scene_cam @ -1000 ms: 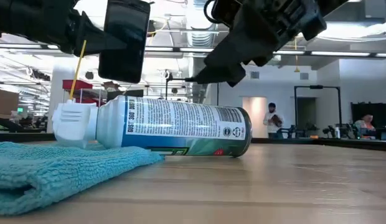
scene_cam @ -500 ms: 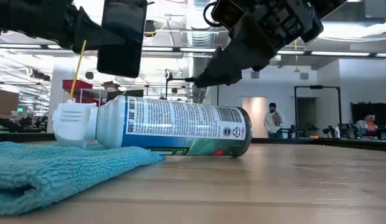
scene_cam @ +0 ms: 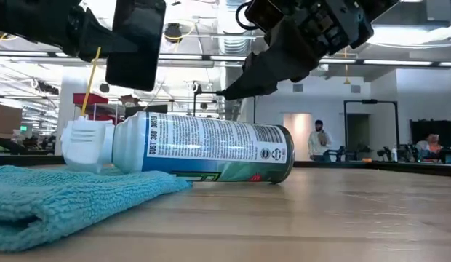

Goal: Apply microfiber cloth
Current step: Adjust the spray bottle on the table

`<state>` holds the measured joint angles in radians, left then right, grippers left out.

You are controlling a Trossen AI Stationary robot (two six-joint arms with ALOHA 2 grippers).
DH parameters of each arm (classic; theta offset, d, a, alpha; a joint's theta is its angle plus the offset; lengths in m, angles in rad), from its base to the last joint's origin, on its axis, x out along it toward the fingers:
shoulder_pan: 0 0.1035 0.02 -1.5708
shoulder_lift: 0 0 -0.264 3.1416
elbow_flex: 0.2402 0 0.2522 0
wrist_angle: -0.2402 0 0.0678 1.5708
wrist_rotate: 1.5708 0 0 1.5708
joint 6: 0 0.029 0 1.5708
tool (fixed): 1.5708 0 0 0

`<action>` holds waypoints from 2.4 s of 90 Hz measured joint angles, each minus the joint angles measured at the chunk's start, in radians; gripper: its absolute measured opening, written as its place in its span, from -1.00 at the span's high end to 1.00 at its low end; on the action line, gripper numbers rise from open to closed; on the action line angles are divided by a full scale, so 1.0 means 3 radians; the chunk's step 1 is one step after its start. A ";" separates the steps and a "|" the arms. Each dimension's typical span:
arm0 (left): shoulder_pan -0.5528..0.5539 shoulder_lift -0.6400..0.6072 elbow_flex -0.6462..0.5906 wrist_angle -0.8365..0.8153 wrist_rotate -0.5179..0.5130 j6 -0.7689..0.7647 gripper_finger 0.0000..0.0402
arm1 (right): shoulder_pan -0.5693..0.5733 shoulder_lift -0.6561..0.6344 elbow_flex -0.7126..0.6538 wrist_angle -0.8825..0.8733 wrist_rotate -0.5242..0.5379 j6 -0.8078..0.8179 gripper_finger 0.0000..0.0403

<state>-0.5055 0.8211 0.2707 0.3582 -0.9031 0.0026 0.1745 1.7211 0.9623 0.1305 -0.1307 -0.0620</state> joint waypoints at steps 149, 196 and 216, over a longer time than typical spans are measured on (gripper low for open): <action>0.0186 -0.0013 0.0001 -0.0179 0.0085 -0.0118 0.99 | 0.0243 0.1214 0.2797 -0.3615 -0.0093 -0.0233 -0.27; 0.0186 -0.0014 0.0001 -0.0181 0.0079 -0.0126 0.98 | 0.0281 0.1427 0.2932 -0.3621 0.0371 -0.0213 -0.27; 0.0186 -0.0013 0.0001 -0.0181 0.0079 -0.0130 0.97 | 0.0280 0.1425 0.2988 -0.3621 0.0370 -0.0179 -0.27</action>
<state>-0.4496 0.8171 0.2710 0.3038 -0.8795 -0.0365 0.2584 2.1487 1.8587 -0.9557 -0.0197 -0.1158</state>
